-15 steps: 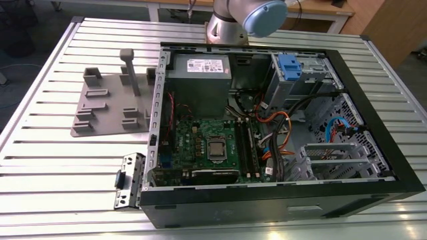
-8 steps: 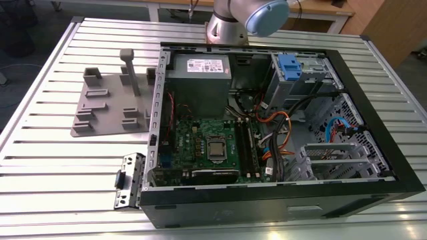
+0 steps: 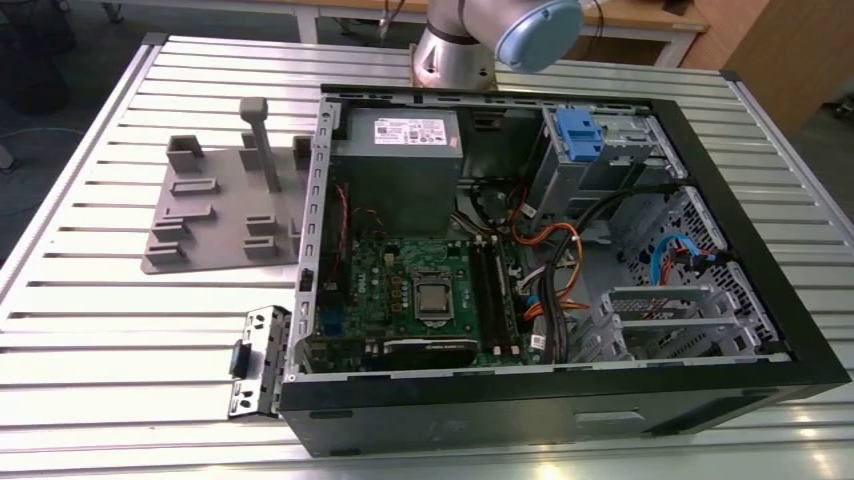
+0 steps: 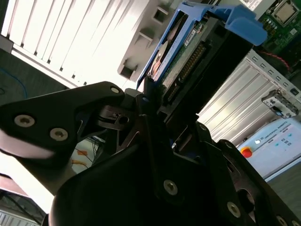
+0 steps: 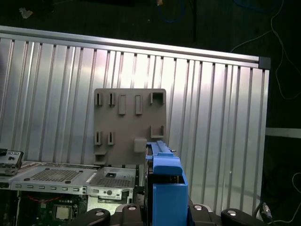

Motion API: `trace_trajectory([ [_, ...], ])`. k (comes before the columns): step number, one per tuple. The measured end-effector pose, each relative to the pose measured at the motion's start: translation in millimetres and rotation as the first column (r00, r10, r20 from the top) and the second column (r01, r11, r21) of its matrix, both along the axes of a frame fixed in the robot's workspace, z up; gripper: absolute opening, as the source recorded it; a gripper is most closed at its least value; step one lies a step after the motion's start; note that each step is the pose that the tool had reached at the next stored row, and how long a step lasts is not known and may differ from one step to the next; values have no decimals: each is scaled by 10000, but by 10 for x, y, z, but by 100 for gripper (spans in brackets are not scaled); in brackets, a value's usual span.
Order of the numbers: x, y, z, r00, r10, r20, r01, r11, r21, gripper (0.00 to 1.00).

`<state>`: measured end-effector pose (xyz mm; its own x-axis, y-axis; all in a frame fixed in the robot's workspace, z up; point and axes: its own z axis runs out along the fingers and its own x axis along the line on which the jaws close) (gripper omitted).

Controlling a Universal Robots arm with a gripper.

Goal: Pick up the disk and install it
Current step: 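Pick up the disk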

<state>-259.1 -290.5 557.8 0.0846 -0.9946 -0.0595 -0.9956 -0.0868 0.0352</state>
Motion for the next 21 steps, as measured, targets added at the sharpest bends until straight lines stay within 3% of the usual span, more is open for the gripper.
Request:
trace_trajectory([
  [21, 723, -88, -46, 10000, 0, 1, 0, 10000, -17, 36],
])
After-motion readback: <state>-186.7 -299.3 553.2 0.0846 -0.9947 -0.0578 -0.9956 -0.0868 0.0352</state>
